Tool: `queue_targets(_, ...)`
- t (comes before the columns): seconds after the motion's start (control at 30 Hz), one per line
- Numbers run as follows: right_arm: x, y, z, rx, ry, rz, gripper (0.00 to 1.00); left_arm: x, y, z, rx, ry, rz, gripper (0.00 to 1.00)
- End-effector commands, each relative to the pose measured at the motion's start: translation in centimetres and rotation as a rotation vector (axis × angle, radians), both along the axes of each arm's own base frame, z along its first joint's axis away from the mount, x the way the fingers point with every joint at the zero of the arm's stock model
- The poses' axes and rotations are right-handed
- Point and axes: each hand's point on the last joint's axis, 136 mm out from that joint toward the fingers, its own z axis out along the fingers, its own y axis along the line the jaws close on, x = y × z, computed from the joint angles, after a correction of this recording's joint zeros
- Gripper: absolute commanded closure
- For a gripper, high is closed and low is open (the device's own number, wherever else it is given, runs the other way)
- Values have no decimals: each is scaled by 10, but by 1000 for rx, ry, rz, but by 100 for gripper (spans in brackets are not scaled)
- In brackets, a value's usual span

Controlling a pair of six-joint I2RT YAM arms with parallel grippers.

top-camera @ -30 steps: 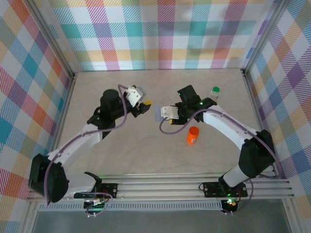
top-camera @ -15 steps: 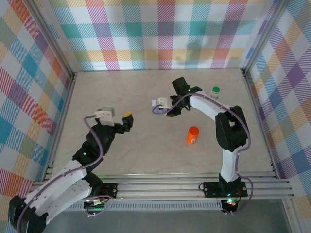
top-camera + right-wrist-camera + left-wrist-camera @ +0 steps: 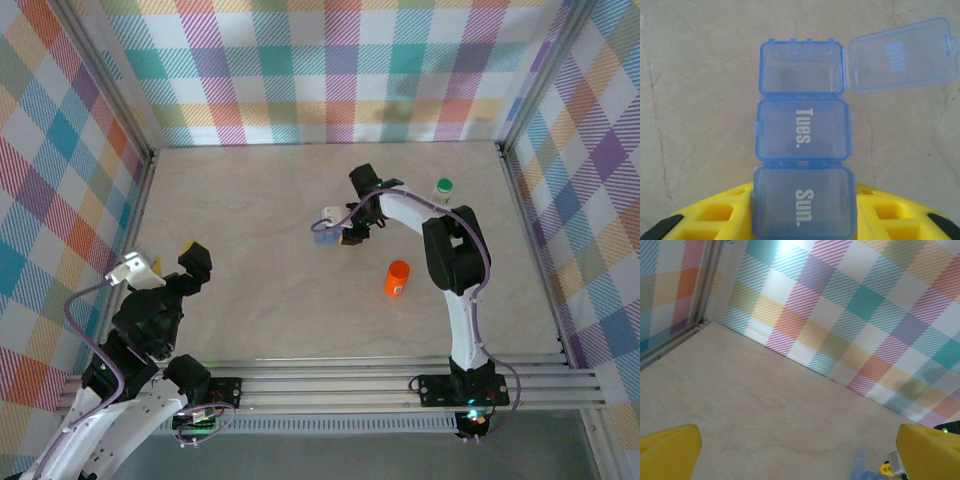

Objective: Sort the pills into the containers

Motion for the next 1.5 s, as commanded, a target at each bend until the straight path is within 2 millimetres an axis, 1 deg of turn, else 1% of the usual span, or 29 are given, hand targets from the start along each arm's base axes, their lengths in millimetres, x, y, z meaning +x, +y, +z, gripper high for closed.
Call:
queue_targets(0.0, -12, 4, -1, 51, 50, 47, 92, -5, 12, -12, 19, 48, 61, 0)
queue_targets(0.03, -11, 4, -4, 47, 54, 45, 90, -3, 11, -13, 19, 48, 59, 0)
queue_targets(0.1, -9, 2, -13, 28, 56, 31, 77, 0, 7, -15, 19, 52, 50, 0)
queue_targets(0.17, -4, -3, -19, -1, 42, 16, 70, 3, 4, -15, 25, 60, 38, 0)
queue_targets(0.2, -2, -5, -20, -12, 31, 13, 63, 4, 3, -14, 28, 67, 35, 0)
queue_targets(0.3, 6, -9, -12, -10, 0, 0, 49, 4, 2, -14, 36, 88, 32, 0)
queue_targets(0.33, 10, -11, -9, -16, -19, -5, 42, 4, 1, -15, 31, 93, 31, 0)
queue_targets(0.4, 17, -17, -1, -41, -63, -11, 35, 4, 2, -18, 16, 95, 35, 0)
queue_targets(0.47, 19, -19, 13, -44, -89, -20, 32, 3, 2, -18, 4, 92, 37, 0)
queue_targets(0.57, 17, -22, 40, -22, -120, -34, 28, 1, 4, -13, -8, 85, 38, 0)
queue_targets(0.73, 8, -17, 96, 77, -165, -99, 24, -4, 6, 0, -26, 79, 32, 0)
queue_targets(0.8, 10, -15, 116, 119, -225, -145, 21, -7, 5, 4, -32, 79, 11, 0)
queue_targets(0.83, 12, -14, 129, 150, -281, -170, 20, -8, 4, 5, -31, 79, 1, 0)
queue_targets(0.87, 12, -13, 140, 184, -323, -197, 20, -9, 4, 6, -28, 83, -6, 0)
queue_targets(0.9, 12, -12, 151, 219, -355, -225, 16, -10, 4, 7, -27, 84, -8, 0)
queue_targets(0.97, 9, -11, 183, 314, -408, -316, 9, -12, 4, 10, -22, 83, -17, 0)
queue_targets(1.07, -4, -18, 227, 460, -365, -474, 4, -12, 2, 10, -22, 84, -32, 0)
queue_targets(1.13, -14, -27, 248, 524, -329, -575, 3, -11, -4, 9, -24, 82, -64, 0)
queue_targets(1.2, -24, -40, 261, 547, -298, -677, 3, -9, -16, 6, -17, 85, -123, 0)
queue_targets(1.27, -34, -56, 270, 550, -294, -792, 4, -8, -24, 4, -19, 95, -166, 0)
queue_targets(1.4, -63, -75, 279, 580, -289, -935, 4, -9, -28, 0, -3, 122, -190, 0)
queue_targets(1.47, -77, -84, 279, 615, -217, -1030, 5, -9, -31, -1, -10, 120, -204, 0)
